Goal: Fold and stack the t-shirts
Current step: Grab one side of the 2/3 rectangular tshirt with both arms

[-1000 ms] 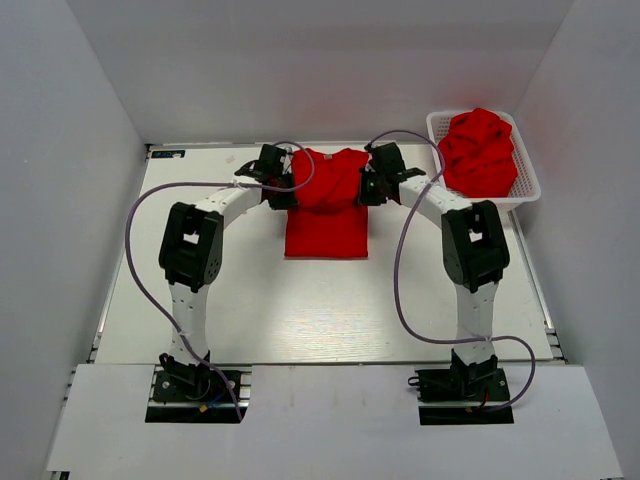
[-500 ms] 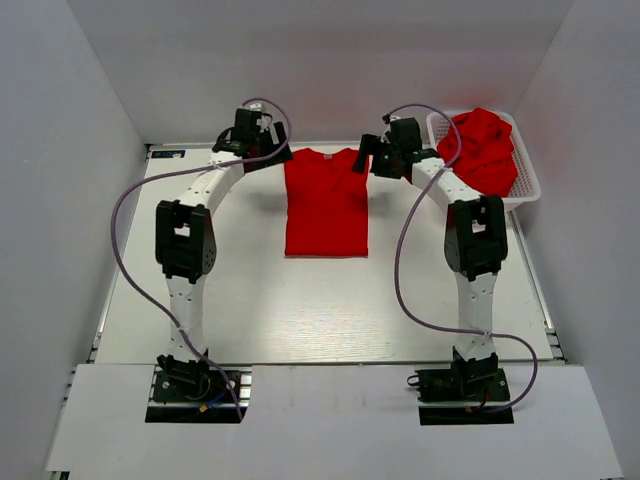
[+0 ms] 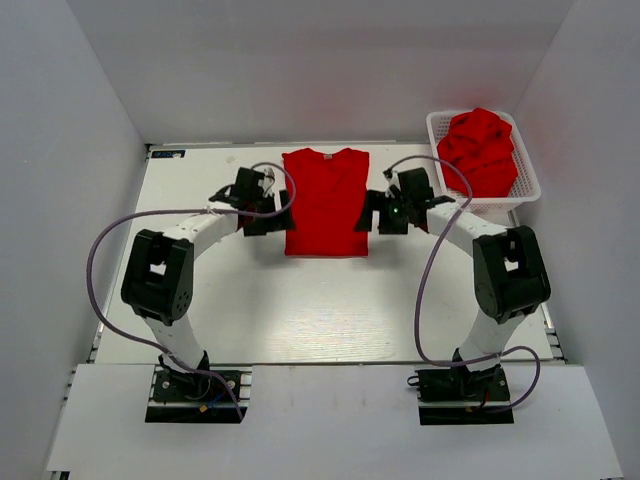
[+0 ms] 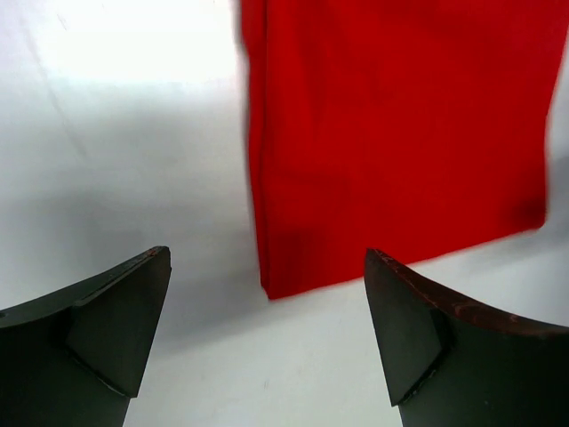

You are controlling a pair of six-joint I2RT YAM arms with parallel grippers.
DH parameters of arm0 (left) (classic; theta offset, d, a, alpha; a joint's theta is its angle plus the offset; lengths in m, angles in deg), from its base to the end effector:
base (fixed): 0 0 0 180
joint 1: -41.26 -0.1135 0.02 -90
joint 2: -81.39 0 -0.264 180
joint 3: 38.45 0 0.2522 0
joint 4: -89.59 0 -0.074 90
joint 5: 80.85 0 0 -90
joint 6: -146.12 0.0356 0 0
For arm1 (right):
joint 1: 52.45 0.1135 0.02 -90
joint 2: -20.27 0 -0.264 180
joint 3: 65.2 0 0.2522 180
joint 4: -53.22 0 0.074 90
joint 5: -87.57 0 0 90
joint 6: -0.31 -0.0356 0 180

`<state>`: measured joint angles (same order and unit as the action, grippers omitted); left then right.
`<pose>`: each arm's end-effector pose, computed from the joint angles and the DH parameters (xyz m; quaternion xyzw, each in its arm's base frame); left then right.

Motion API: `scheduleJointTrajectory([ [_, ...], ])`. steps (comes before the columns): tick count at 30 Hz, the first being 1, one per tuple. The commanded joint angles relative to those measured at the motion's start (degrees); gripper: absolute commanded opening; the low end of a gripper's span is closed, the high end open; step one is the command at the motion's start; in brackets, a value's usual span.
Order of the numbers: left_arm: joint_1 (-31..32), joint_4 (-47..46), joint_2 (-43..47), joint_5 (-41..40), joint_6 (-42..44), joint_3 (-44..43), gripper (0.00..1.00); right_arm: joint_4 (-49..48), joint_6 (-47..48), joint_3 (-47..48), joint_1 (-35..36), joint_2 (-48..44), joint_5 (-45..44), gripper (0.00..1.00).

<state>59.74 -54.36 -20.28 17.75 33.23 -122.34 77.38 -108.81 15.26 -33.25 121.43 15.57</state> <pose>0.3568 -0.1249 0.2069 -0.0132 0.9481 -0.1760 0.2644 0.3585 0.1365 0.2073 -0.0607 0.9120 0.2609 0.3107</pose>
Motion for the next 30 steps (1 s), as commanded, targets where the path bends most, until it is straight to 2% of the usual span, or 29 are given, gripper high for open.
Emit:
scheduleJointTrajectory([
  [1,1.8,-1.3,3.7,2.0,0.7,3.9,1.00,-2.3,-0.3,-4.9,0.8,-2.8,3.1,0.90],
  [6,4.5,-1.3,3.6,1.5,0.1,6.2,1.00,-3.9,-1.2,-7.1,1.8,-1.5,4.7,0.90],
  [17,5.5,-1.3,-1.7,-0.4,0.7,6.2,1.00,-5.8,-2.9,-7.1,2.0,2.5,4.9,0.90],
  [21,5.5,-2.4,-2.9,0.1,0.7,6.8,0.91,-6.0,-3.2,-7.2,1.9,3.3,4.6,0.90],
  [24,5.5,-2.4,-4.1,1.2,0.7,6.8,0.77,-6.4,-3.7,-7.4,1.8,3.8,4.5,0.90],
  [25,5.5,-2.9,-4.1,1.2,0.7,7.3,0.67,-6.5,-3.8,-7.6,1.9,4.0,4.6,0.85],
  [28,5.5,-3.6,-4.1,3.2,1.2,8.7,0.53,-6.6,-4.4,-8.5,2.0,3.9,5.6,0.69],
  [29,6.0,-3.6,-4.1,3.7,1.7,8.7,0.48,-7.4,-5.0,-9.2,2.0,3.4,5.6,0.55],
  [30,6.0,-3.6,-4.1,3.7,1.7,9.5,0.43,-7.5,-5.0,-9.4,2.0,3.5,5.5,0.49],
])
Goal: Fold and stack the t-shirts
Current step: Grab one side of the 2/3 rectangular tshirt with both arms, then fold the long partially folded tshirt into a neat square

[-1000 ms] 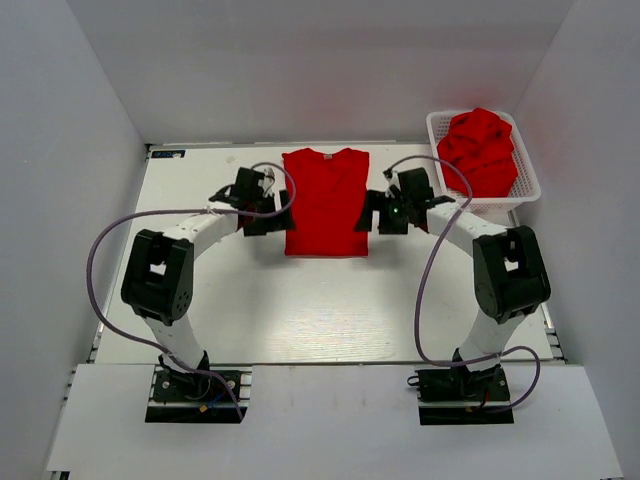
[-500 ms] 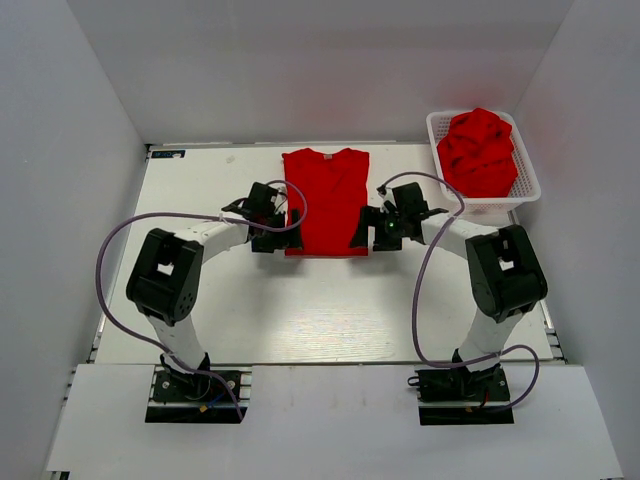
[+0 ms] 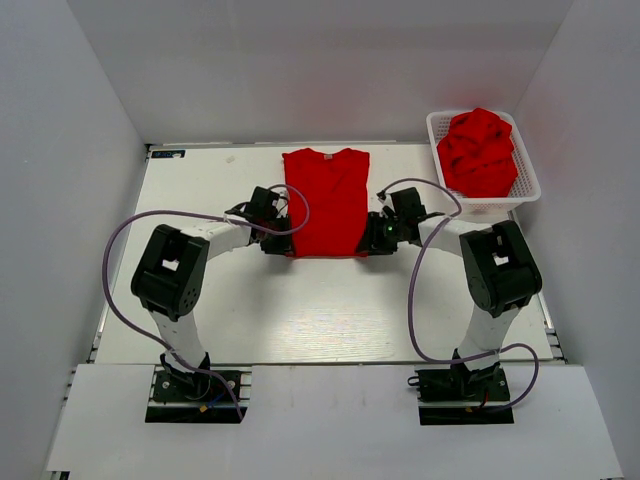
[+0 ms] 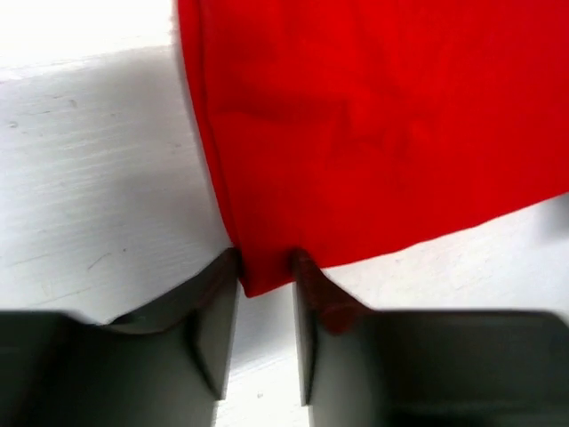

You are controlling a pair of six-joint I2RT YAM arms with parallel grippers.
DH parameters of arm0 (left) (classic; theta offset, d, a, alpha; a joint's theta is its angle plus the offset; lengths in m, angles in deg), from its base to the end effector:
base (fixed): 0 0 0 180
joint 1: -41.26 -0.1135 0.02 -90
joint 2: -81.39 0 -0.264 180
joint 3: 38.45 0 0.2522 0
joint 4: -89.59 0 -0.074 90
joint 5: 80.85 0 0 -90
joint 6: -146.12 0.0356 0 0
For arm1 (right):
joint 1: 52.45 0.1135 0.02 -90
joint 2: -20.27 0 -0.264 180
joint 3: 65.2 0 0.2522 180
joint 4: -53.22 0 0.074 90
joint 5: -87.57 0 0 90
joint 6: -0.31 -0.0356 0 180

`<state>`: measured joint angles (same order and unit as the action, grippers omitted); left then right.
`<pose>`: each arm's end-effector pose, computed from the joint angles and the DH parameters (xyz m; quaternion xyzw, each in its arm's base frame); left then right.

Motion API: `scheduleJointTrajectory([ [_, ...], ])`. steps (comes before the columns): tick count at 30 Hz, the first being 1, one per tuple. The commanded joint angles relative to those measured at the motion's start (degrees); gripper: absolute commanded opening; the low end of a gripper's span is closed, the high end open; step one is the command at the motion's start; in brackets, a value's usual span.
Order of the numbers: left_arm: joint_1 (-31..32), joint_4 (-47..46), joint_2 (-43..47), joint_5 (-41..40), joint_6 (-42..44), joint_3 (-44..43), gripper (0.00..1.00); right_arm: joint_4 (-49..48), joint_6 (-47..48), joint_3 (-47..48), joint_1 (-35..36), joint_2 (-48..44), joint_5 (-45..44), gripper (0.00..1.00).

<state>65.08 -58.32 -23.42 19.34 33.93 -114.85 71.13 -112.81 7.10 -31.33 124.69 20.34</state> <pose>0.3295 -0.1524 0.1538 0.0363 0.9628 -0.1782 0.1999 0.3383 0.1454 0.1532 -0.0514 0.9223 0.2980 0.2405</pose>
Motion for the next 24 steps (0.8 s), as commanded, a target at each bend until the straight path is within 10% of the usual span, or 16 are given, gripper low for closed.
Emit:
scheduleJointTrajectory([
  [1,0.7,-0.6,-0.9,2.6,1.0,2.5,0.39,-1.7,-1.2,-1.8,0.1,0.3,0.6,0.42],
  [5,1.2,-0.5,-2.1,2.6,0.5,2.5,0.00,-3.0,-2.0,-3.1,0.1,-0.6,-1.0,0.00],
  [24,7.9,14.5,23.2,11.7,1.5,3.9,0.00,22.2,6.9,-9.4,2.6,-28.7,0.5,0.00],
])
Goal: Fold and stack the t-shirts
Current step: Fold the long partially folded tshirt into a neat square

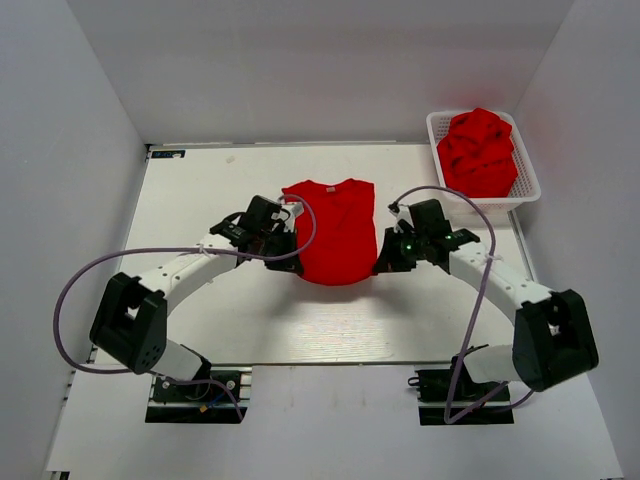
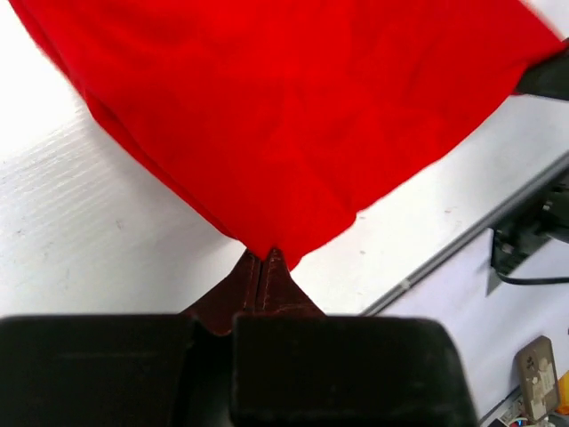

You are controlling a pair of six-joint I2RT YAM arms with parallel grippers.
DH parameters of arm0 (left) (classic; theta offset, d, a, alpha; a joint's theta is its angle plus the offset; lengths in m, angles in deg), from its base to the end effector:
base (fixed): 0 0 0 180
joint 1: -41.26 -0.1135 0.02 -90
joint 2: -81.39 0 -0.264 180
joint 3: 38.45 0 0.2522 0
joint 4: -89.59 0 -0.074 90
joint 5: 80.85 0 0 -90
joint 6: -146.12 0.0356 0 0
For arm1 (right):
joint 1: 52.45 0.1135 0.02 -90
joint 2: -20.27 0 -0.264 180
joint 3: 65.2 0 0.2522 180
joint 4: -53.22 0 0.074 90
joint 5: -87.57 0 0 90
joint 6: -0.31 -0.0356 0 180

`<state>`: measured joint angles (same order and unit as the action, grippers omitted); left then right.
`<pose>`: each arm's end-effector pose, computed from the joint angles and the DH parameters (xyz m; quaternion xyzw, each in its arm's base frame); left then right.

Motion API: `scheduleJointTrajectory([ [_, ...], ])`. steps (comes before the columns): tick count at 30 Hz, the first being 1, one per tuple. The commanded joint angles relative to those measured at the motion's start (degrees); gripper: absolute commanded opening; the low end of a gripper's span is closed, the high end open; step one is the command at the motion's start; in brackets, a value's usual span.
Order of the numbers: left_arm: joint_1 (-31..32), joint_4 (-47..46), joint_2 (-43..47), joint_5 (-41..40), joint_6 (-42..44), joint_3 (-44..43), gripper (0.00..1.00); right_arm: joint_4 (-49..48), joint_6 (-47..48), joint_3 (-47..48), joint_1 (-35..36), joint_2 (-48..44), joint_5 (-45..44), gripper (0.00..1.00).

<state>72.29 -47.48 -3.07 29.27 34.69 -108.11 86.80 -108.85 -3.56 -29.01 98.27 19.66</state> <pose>0.2471 -0.1629 0.2210 0.1275 0.9385 -0.2715 0.1713 0.2479 0.1221 0.2188 -0.1000 0.9190 0.2898 0.2478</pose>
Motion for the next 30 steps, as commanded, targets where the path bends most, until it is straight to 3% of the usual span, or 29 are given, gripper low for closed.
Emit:
scheduleJointTrajectory([
  [1,0.7,3.7,3.4,1.2,0.7,-3.4,0.00,7.7,3.2,3.1,0.5,-3.5,1.5,0.00],
  [3,0.7,4.2,4.0,0.6,0.7,-5.8,0.00,8.3,3.8,4.6,0.2,-4.1,0.8,0.00],
  [8,0.1,5.7,2.5,-10.2,-2.9,-14.3,0.00,6.7,1.6,11.9,-0.3,-2.7,-7.3,0.00],
  [15,-1.6,9.1,-7.2,-24.9,-4.5,-29.0,0.00,4.5,-0.8,26.7,-1.4,5.7,-14.0,0.00],
  [30,-8.2,13.7,-30.6,-30.2,-4.4,-53.2,0.00,8.7,0.1,50.5,-6.7,30.5,-9.9,0.00],
])
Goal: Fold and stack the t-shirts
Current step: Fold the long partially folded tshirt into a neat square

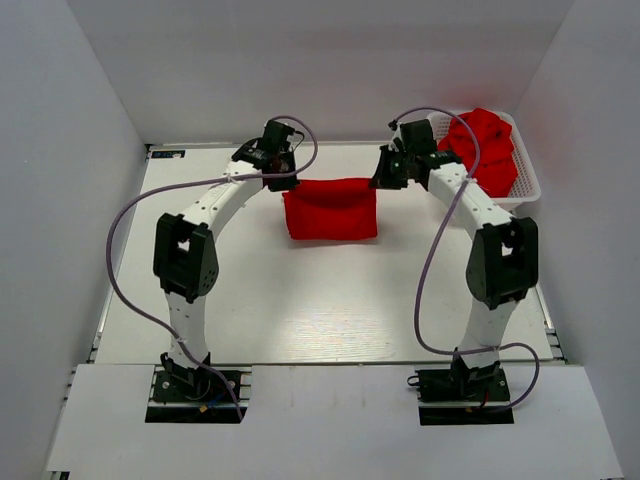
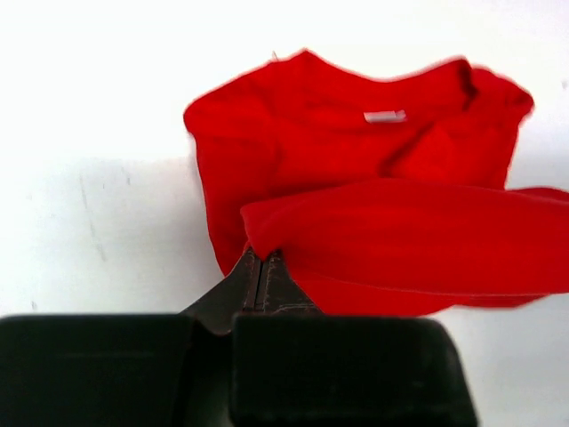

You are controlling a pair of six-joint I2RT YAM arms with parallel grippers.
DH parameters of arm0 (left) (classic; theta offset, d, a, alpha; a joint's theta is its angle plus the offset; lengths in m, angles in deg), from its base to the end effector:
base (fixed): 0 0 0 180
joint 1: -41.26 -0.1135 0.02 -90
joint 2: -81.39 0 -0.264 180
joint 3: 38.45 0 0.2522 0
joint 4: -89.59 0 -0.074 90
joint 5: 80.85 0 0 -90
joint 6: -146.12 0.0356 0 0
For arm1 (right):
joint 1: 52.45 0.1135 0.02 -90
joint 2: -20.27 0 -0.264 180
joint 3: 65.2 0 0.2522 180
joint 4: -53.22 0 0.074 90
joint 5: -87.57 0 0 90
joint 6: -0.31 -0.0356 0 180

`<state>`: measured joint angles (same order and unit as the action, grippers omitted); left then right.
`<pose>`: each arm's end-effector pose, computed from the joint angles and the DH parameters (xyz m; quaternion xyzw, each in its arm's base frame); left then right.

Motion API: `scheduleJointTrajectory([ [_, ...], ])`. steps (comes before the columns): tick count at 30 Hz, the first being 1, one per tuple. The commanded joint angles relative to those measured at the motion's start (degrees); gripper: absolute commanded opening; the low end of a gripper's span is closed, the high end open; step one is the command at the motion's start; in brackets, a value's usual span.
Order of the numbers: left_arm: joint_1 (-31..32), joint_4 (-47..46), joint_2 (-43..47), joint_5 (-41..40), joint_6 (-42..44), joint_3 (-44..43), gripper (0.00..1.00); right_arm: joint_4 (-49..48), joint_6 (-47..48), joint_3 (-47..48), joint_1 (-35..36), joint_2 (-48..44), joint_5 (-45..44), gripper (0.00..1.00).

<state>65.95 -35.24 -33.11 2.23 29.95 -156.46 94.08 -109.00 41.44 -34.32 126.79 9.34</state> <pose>0.4098 -0.1837 0.2834 -0.0320 0.9425 -0.0893 0.3205 0.4061 0.1406 0.2961 -0.0334 0.9046 0.2213 0.3627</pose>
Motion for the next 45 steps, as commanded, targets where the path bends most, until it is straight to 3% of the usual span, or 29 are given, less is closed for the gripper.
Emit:
scheduleJointTrajectory([
  [1,-1.8,0.8,-1.4,-3.2,0.3,-5.5,0.00,1.3,0.5,6.4,-1.5,3.7,0.7,0.00],
  [13,-5.2,-2.8,-12.3,3.5,3.5,-15.4,0.00,0.9,0.9,20.4,-3.8,16.9,5.9,0.00],
  [24,-6.8,-9.1,-17.9,6.2,4.6,-18.5,0.01,-6.9,0.4,22.4,-4.8,23.2,9.1,0.00],
  [26,-7.5,-9.7,-19.2,6.2,4.6,-19.8,0.13,-6.9,-0.3,23.7,-4.9,25.5,9.0,0.05],
  [27,-7.5,-9.7,-20.5,6.7,5.2,-21.4,0.30,-7.1,-0.1,27.3,-4.9,26.4,9.3,0.13],
  [28,-8.1,-9.7,-21.1,6.7,5.2,-22.1,0.63,-7.7,-0.8,28.3,-5.2,29.1,8.9,0.43],
  [29,-8.1,-9.7,-21.1,6.7,5.2,-22.8,0.85,-8.6,-1.1,30.5,-5.3,29.9,9.0,0.64],
  [30,-8.8,-8.8,-21.9,7.5,5.2,-24.4,1.00,-8.9,-1.5,32.3,-5.5,30.8,9.8,0.90],
  [33,-9.3,-8.8,-20.3,9.5,5.7,-23.5,1.00,-8.7,-1.7,33.3,-6.1,29.5,10.9,0.90],
  [38,-9.3,-12.6,-14.4,13.8,9.1,-13.8,1.00,-12.8,-0.6,21.1,-5.6,18.6,9.6,0.90],
  [45,-7.6,-9.8,-15.0,16.9,11.8,-10.1,1.00,-12.9,1.0,7.1,-5.6,9.2,9.0,0.90],
])
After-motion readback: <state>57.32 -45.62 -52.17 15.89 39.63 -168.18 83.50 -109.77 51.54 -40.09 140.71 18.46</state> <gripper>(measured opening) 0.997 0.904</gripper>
